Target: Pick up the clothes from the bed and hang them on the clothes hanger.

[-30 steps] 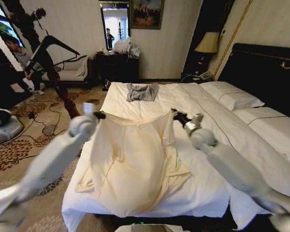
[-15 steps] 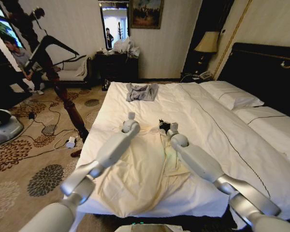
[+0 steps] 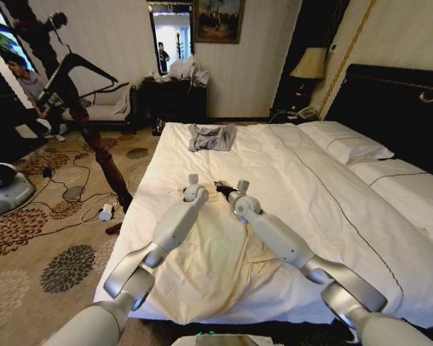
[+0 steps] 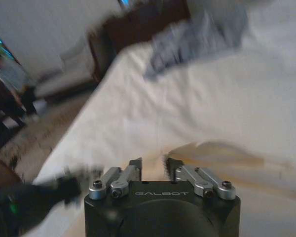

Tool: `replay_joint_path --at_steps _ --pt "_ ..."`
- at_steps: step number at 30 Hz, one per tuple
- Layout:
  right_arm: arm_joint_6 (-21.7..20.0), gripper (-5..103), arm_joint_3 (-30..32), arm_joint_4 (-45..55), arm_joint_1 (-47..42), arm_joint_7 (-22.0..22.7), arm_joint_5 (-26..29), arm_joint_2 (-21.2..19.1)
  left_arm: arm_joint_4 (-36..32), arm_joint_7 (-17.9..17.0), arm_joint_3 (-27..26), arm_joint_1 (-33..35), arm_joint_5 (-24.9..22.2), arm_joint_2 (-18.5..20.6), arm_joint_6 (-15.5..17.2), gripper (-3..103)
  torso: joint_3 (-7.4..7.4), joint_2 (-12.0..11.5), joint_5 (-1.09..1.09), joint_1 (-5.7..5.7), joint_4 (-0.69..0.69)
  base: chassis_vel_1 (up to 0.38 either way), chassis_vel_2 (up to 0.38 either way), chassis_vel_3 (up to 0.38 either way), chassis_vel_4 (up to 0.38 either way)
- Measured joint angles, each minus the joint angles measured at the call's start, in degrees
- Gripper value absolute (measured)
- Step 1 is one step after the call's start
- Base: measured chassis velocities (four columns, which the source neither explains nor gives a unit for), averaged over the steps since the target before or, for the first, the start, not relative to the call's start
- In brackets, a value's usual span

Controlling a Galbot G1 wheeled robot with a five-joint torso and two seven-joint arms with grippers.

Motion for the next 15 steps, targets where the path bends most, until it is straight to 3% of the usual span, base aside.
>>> replay_joint_path --at_steps 1,2,3,4,6,7,8,10,12,13,15 --pt "-2.63 37 0.83 1.62 0.26 4.15 4.83 0.28 -2.51 0.12 -0.2 0.4 -1.94 1.05 0.49 35 0.0 0.0 0.01 0.0 -0.03 0.0 0.0 0.0 0.0" --pt "-2.63 37 0.83 1.62 0.26 4.15 4.83 0.28 -2.51 0.12 -0.2 0.4 -1.94 1.05 0.49 35 0.0 0.0 0.01 0.0 -0.03 0.0 0.0 0.0 0.0" --pt "-3.9 42 1.5 2.81 0.63 7.46 8.19 0.58 -4.58 0.22 -0.25 0.8 -3.21 2.03 0.81 41 -0.01 0.01 0.0 -0.01 -0.04 0.0 0.0 0.0 0.0" --pt "-4.06 42 1.82 3.31 1.08 9.48 9.41 0.87 -6.41 0.39 -0.27 1.17 -3.9 2.9 0.91 41 -0.01 0.01 0.0 -0.02 -0.03 0.0 0.0 0.0 0.0" --pt "-3.44 48 2.47 3.37 1.79 10.55 9.27 1.05 -9.6 0.77 -0.58 1.84 -4.59 4.43 0.72 52 -0.01 0.01 0.01 -0.02 -0.01 0.0 0.0 0.0 0.0" --pt "-3.44 48 2.47 3.37 1.79 10.55 9.27 1.05 -9.6 0.77 -0.58 1.84 -4.59 4.43 0.72 52 -0.01 0.01 0.01 -0.02 -0.01 0.0 0.0 0.0 0.0" --pt "-2.78 58 3.12 3.47 1.99 10.51 8.81 0.86 -11.23 0.89 -0.8 2.23 -4.9 5.25 0.26 57 0.0 0.0 0.0 -0.01 0.0 0.0 0.0 0.0 0.0" --pt "-0.16 70 5.19 4.42 1.49 8.82 6.71 -0.89 -15.4 1.01 -1.3 3.46 -5.27 7.6 -0.95 68 0.0 0.0 0.01 0.0 0.01 0.0 0.0 0.0 0.0" --pt "1.08 74 6.6 5.55 0.47 7.4 5.92 -2.61 -17.45 1.08 -1.55 4.36 -5.15 9.2 -1.51 74 -0.01 0.0 0.01 0.01 -0.01 0.0 0.0 0.0 0.0" --pt "2.32 74 8.78 7.74 -1.38 5.86 5.77 -5.17 -19.93 1.41 -2.14 5.86 -4.42 11.54 -2.1 74 0.0 0.0 0.02 0.01 -0.05 0.0 0.0 0.0 0.0" --pt "4.26 85 12.4 13.33 -4.85 4.19 7.37 -9.71 -24.25 2.16 -3.82 8.93 -3.44 15.52 -2.47 84 -0.01 0.0 0.02 0.0 -0.07 0.0 0.0 0.0 0.0"
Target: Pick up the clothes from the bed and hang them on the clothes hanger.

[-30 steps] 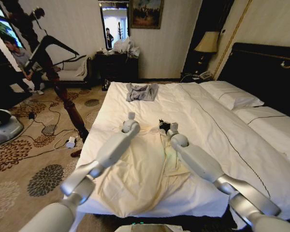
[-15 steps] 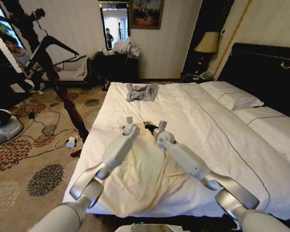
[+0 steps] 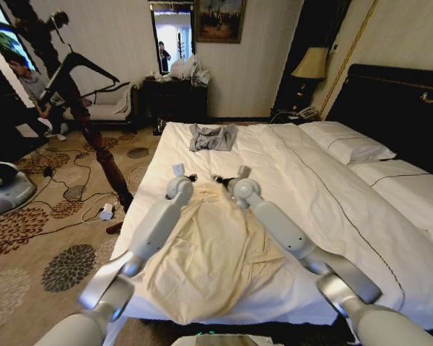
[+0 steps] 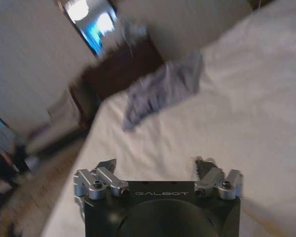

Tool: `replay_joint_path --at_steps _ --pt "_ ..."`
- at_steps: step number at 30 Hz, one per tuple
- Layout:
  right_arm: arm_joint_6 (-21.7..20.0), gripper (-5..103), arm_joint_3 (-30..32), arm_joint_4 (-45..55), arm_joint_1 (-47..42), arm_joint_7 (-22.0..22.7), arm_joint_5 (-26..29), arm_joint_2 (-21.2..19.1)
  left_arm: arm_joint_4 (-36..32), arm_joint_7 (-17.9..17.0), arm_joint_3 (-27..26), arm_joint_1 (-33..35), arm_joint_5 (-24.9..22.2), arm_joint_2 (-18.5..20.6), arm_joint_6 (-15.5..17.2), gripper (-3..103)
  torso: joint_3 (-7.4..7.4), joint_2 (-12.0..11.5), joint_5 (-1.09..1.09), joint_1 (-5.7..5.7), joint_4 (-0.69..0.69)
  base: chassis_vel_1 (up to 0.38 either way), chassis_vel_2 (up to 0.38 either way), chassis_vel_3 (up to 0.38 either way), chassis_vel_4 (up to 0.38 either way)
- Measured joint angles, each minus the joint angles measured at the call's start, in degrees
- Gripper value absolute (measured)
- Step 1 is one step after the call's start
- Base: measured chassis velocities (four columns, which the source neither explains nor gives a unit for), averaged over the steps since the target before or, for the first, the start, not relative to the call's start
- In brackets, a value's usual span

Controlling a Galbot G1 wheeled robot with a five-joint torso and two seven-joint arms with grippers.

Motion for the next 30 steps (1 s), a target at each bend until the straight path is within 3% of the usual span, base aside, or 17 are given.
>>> replay_joint_path --at_steps 2,4,6,8,12,15,17,20,21,22,24,26,27,30 --pt "0.7 90 1.51 3.3 -1.84 -1.16 0.59 -2.11 -1.93 0.15 -0.96 1.58 -0.03 1.82 -0.04 90 -0.01 0.0 0.01 -0.01 0.01 0.0 0.0 0.0 0.0" --pt "2.24 98 3.99 9.94 -6.12 -6.26 -0.92 -6.69 -5.7 0.21 -2.75 5.17 -0.58 5.38 -0.08 98 -0.01 0.01 -0.01 -0.02 0.06 0.0 0.0 0.0 0.0" --pt "3.99 99 4.35 14.6 -9.43 -10.97 -4.49 -10.07 -8.65 0.27 -4.28 8.58 -0.63 7.59 -0.15 100 -0.01 0.01 -0.02 -0.02 0.05 0.0 0.0 0.0 0.0" --pt "4.17 100 3.73 15.91 -10.27 -11.65 -5.98 -10.97 -9.66 0.24 -4.7 9.78 -0.6 8.01 -0.16 100 -0.02 0.01 -0.02 -0.02 0.05 0.0 0.0 0.0 0.0" --pt "3.16 100 0.63 15.21 -10.91 -10.36 -11.58 -10.82 -12.87 0.17 -6.03 13.16 0.09 8.41 -0.14 100 -0.01 0.01 -0.02 -0.02 0.04 0.0 0.0 0.0 0.0" --pt "3.25 100 -0.27 10.87 -10.91 -8.51 -16.17 -8.5 -17.63 0.38 -9.18 18.77 1.58 9.14 -0.06 100 0.01 0.0 -0.02 0.0 0.07 0.0 0.0 0.0 0.0" --pt "3.01 100 0.41 10.36 -11.3 -7.1 -16.19 -8.35 -18.8 0.65 -10.8 20.58 2.07 9.61 -0.31 100 0.01 0.0 0.0 0.0 0.07 0.0 0.0 0.0 0.0" --pt "2.04 100 4.52 11.35 -15.35 -2.96 -13.46 -9.38 -22.37 2.33 -17.37 25.94 1.75 10.89 -2.56 100 0.01 0.0 -0.04 0.0 0.1 0.0 0.0 0.0 0.0" --pt "1.48 100 7.24 12.55 -18.81 -1.65 -12.25 -9.99 -24.8 3.75 -20.28 26.96 -0.14 11.12 -4.7 100 0.0 0.0 -0.03 -0.01 0.1 0.0 0.0 0.0 0.0" --pt "1.48 100 7.24 12.55 -18.81 -1.65 -12.25 -9.99 -24.8 3.75 -20.28 26.96 -0.14 11.12 -4.7 100 0.0 0.0 -0.03 -0.01 0.1 0.0 0.0 0.0 0.0" --pt "0.85 100 11.6 14.68 -24.84 -0.51 -10.23 -10.73 -29.97 5.29 -24.44 26.94 -6.3 11.75 -6.44 100 0.0 0.0 -0.01 -0.01 0.0 0.0 0.0 0.0 0.0" --pt "0.66 100 15.94 17.44 -29.99 0.55 -7.59 -10.79 -35.36 6.63 -28.42 25.03 -12.63 13.67 -7.04 100 -0.01 0.0 0.03 -0.02 -0.01 0.0 0.0 0.0 0.0" --pt "0.66 100 15.94 17.44 -29.99 0.55 -7.59 -10.79 -35.36 6.63 -28.42 25.03 -12.63 13.67 -7.04 100 -0.01 0.0 0.03 -0.02 -0.01 0.0 0.0 0.0 0.0" --pt "0.83 100 23.23 22.37 -36.22 0.4 -4.44 -10.12 -39.03 8.78 -32.84 21.77 -17.03 18.67 -7.18 100 -0.01 0.0 0.0 -0.01 0.05 0.0 0.0 0.0 0.0"
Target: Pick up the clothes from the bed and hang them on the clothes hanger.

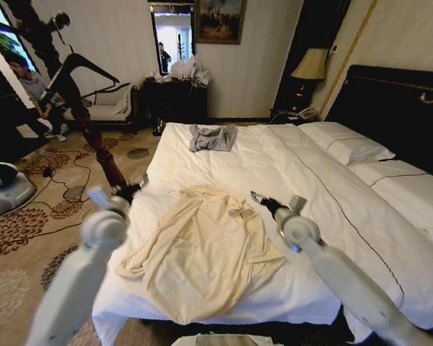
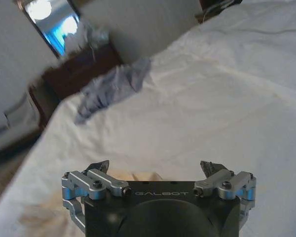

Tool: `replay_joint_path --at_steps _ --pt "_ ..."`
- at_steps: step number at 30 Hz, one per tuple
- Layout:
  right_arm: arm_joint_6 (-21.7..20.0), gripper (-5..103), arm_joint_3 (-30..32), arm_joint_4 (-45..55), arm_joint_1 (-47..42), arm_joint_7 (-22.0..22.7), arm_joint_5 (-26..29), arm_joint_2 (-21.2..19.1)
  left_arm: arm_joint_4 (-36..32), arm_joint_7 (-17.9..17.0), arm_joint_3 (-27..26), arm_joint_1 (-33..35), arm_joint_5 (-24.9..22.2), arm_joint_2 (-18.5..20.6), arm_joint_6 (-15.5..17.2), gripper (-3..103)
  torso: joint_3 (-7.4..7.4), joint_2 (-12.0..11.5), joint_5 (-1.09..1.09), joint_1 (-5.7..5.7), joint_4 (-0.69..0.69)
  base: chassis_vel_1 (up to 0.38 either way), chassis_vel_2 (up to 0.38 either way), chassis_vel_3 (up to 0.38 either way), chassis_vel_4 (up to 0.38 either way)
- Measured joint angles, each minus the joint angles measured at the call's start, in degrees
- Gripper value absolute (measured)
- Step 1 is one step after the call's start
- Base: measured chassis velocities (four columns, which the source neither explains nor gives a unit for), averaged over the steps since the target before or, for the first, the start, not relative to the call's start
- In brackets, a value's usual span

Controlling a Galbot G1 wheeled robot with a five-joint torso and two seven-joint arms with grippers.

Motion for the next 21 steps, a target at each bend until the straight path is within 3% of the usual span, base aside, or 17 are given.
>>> replay_joint_path --at_steps 4,7,12,17,21 --pt "1.03 100 5.59 3.3 -5.84 -4.95 -2.06 0.06 -2.14 0.47 -4.0 -1.5 -3.91 4.55 0.01 100 -0.01 0.0 -0.02 0.0 0.01 0.0 0.0 0.0 0.0" --pt "2.57 100 5.97 3.5 -9.48 -6.59 -5.31 0.71 -5.83 1.4 -7.29 0.38 -6.05 5.58 0.18 100 0.0 0.0 -0.02 0.0 -0.03 0.0 0.0 0.0 0.0" --pt "4.63 100 1.95 1.13 -9.14 -7.02 -3.51 4.4 -12.19 6.19 -10.96 5.7 -6.88 3.59 0.31 100 0.01 0.0 -0.01 0.0 0.01 0.0 0.0 0.0 0.0" --pt "4.88 100 -1.78 -5.67 -5.01 -7.11 -0.86 9.02 -14.85 6.67 -12.67 10.17 -6.63 1.47 0.76 100 0.01 0.0 -0.01 0.0 0.01 0.0 0.0 0.0 0.0" --pt "4.96 100 -4.31 -11.67 -1.02 -6.96 -2.73 12.14 -14.91 6.66 -13.77 12.12 -6.42 0.41 0.84 100 0.02 -0.01 -0.01 0.02 0.0 0.0 0.0 0.0 0.0"
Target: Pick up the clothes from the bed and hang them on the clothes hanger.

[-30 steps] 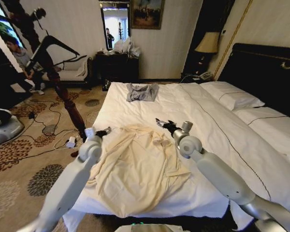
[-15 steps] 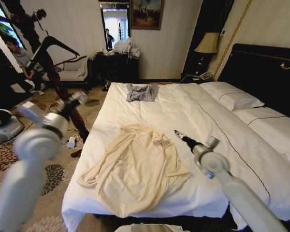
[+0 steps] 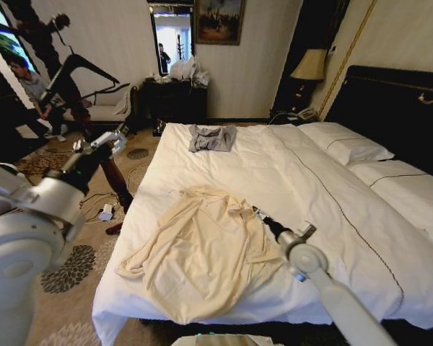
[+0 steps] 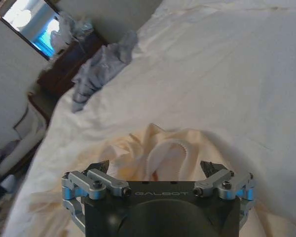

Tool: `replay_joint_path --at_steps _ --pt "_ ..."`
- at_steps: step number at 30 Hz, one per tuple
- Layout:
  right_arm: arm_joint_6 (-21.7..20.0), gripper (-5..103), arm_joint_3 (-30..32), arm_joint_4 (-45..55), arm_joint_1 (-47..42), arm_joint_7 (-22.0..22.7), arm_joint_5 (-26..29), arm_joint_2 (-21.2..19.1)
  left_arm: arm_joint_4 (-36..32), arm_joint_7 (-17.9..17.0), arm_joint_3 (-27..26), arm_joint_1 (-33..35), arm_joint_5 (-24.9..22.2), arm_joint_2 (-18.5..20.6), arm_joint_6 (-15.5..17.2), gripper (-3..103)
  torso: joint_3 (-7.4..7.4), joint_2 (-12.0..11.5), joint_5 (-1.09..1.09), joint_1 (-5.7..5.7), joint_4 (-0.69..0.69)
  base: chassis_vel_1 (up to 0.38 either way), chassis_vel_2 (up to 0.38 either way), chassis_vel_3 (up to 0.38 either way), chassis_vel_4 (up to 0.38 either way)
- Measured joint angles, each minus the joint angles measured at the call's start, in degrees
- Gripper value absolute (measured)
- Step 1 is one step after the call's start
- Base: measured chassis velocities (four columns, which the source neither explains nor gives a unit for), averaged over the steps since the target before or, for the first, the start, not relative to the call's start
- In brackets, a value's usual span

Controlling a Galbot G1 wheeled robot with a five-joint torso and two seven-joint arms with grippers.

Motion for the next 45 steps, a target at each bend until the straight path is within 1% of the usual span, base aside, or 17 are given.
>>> replay_joint_path --at_steps 1,4,7,11,12,13,14,16,17,21,23,26,29,30,31,34,45 --pt "-0.22 100 -1.14 -2.54 1.47 0.33 -3.23 0.62 0.01 -0.05 -0.28 0.42 0.03 -0.31 0.01 100 0.0 0.0 0.0 0.0 0.02 0.0 0.0 0.0 0.0" --pt "-0.55 100 -2.76 -6.04 3.16 0.62 -8.38 0.66 0.1 -0.25 -0.53 0.72 0.12 -0.66 0.04 100 0.0 0.0 0.0 0.0 0.01 0.0 0.0 0.0 0.0" --pt "-0.76 101 -3.38 -7.05 3.83 0.66 -9.39 0.19 0.19 -0.31 -0.55 0.7 0.19 -0.94 0.08 100 0.0 0.0 0.0 0.0 -0.02 0.0 0.0 0.0 0.0" --pt "-0.69 82 -4.81 -9.55 4.9 -0.19 -13.57 0.11 0.7 -0.41 0.22 0.28 0.7 -2.27 0.34 100 0.0 0.0 0.0 0.0 -0.01 0.0 0.0 0.0 0.0" --pt "-0.69 82 -4.81 -9.55 4.9 -0.19 -13.57 0.11 0.7 -0.41 0.22 0.28 0.7 -2.27 0.34 100 0.0 0.0 0.0 0.0 -0.01 0.0 0.0 0.0 0.0" --pt "-0.55 76 -5.16 -10.05 5.23 -0.35 -14.13 0.31 0.84 -0.42 0.48 0.2 0.97 -2.52 0.42 100 0.0 0.0 0.0 0.0 -0.01 0.0 0.0 0.0 0.0" --pt "-0.51 76 -5.52 -10.39 5.59 -0.45 -14.54 0.58 0.99 -0.41 0.73 0.13 1.27 -2.77 0.5 100 0.0 0.0 0.0 0.0 -0.01 0.0 0.0 0.0 0.0" --pt "-0.51 65 -6.37 -10.85 6.19 -0.55 -15.78 0.92 1.21 -0.43 0.89 0.09 1.47 -2.98 0.56 100 0.0 0.0 0.0 0.0 -0.01 0.0 0.0 0.0 0.0" --pt "-0.51 65 -6.37 -10.85 6.19 -0.55 -15.78 0.92 1.21 -0.43 0.89 0.09 1.47 -2.98 0.56 100 0.0 0.0 0.0 0.0 -0.01 0.0 0.0 0.0 0.0" --pt "-0.44 43 -9.16 -14.08 7.95 -0.69 -21.71 1.34 1.55 -0.56 0.51 0.47 1.64 -3.12 0.57 100 -0.01 0.0 0.0 -0.01 0.01 0.0 0.0 0.0 0.0" --pt "-0.3 43 -9.71 -15.14 8.22 -0.8 -23.97 1.47 1.55 -0.6 0.3 0.73 1.65 -3.22 0.57 100 0.0 0.0 0.01 0.0 0.01 0.0 0.0 0.0 0.0" --pt "-0.19 27 -10.6 -16.59 8.43 -0.87 -29.82 1.36 1.33 -0.68 -0.37 1.57 1.67 -3.43 0.56 100 0.0 0.0 0.01 0.0 -0.01 0.0 0.0 0.0 0.0" --pt "-0.19 22 -10.76 -16.6 8.26 -0.54 -32.01 1.11 1.04 -0.69 -0.89 2.31 1.68 -3.56 0.55 100 0.0 0.0 0.01 -0.01 0.0 0.0 0.0 0.0 0.0" --pt "-0.19 16 -10.73 -16.42 8.11 -0.3 -32.58 1.0 0.94 -0.7 -1.12 2.6 1.69 -3.65 0.55 100 0.0 0.0 0.0 -0.02 0.0 0.0 0.0 0.0 0.0" --pt "-0.19 16 -10.73 -16.42 8.11 -0.3 -32.58 1.0 0.94 -0.7 -1.12 2.6 1.69 -3.65 0.55 100 0.0 0.0 0.0 -0.02 0.0 0.0 0.0 0.0 0.0" --pt "-0.06 2 -9.85 -14.22 7.19 0.1 -33.02 0.23 0.63 -0.73 -1.34 3.35 1.83 -4.13 0.55 100 0.0 0.0 0.01 -0.01 0.0 0.0 0.0 0.0 0.0" --pt "0.12 0 -6.87 1.36 -0.67 -1.79 -31.03 -5.36 0.55 -0.74 -0.82 5.31 3.69 -5.04 0.55 100 -0.01 0.0 0.01 -0.01 0.0 0.0 0.0 0.0 0.0"
